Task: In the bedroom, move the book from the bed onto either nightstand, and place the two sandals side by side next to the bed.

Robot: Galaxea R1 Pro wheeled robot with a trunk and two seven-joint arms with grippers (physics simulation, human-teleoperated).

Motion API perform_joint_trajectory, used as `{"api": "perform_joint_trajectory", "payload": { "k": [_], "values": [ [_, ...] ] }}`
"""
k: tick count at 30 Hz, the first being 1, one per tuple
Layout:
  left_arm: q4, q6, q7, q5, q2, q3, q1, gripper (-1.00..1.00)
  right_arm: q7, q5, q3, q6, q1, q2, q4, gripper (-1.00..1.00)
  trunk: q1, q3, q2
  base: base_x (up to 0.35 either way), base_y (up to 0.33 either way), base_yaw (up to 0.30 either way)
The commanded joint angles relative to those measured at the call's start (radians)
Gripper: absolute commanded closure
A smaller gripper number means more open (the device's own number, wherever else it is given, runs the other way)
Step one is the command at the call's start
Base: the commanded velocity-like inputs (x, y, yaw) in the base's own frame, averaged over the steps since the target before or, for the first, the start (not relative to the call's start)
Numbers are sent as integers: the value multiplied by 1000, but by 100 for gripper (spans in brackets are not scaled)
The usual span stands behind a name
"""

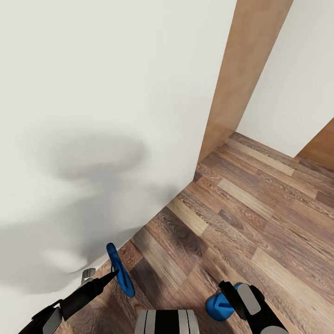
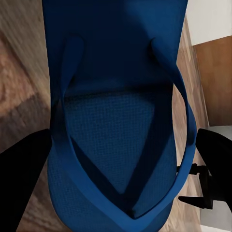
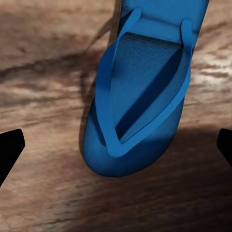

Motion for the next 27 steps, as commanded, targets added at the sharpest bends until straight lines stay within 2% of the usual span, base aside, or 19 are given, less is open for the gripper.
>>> {"api": "perform_joint_trajectory", "payload": {
  "k": [1,8,13,27],
  "values": [
    [0,10,-4,3,0,2,0,100,-7,-9,-4,3,0,1,-2,-100,0,-1,0,0,0,0],
    [0,10,-4,3,0,2,0,100,-7,-9,-4,2,0,1,-2,-100,0,-1,0,0,0,0],
    [0,10,-4,3,0,2,0,100,-7,-9,-4,2,0,1,-1,-100,2,-20,-1,0,0,0],
    [0,10,-4,3,0,2,0,100,-7,-11,-4,2,0,1,1,-100,3,-24,-2,0,0,0]
  ]
}}
